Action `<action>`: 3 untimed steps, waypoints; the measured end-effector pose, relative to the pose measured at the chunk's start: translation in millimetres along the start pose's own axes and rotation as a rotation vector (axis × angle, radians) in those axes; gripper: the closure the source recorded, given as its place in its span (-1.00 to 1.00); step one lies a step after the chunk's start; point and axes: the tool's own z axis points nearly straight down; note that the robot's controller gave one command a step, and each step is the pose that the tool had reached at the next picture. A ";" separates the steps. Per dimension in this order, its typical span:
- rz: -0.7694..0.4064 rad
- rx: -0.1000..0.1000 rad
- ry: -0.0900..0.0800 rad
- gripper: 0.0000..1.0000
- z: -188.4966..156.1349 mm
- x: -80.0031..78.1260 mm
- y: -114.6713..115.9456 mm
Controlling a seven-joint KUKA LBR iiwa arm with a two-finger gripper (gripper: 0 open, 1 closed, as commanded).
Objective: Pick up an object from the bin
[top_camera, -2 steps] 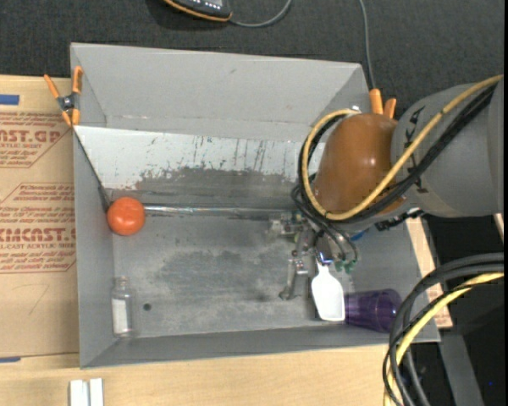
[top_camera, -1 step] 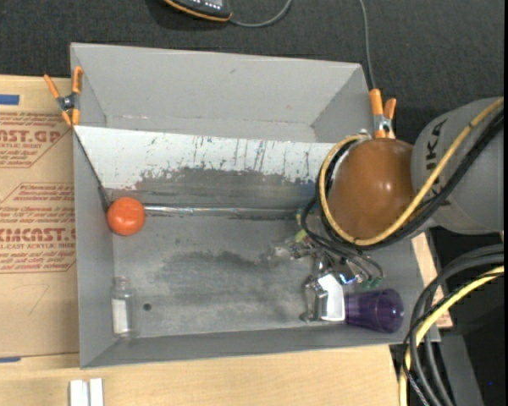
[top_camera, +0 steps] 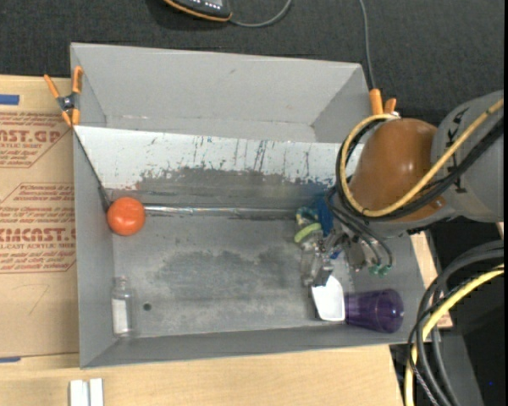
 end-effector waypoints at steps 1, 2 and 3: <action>0.000 -0.001 0.000 -1.00 0.1 0.1 0.4; 0.000 -0.001 0.000 -1.00 0.1 0.1 0.4; -0.238 -0.002 -0.001 -1.00 19.4 12.8 -29.9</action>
Offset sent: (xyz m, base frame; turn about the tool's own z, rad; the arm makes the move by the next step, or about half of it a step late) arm 0.0000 0.0000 0.0000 0.0000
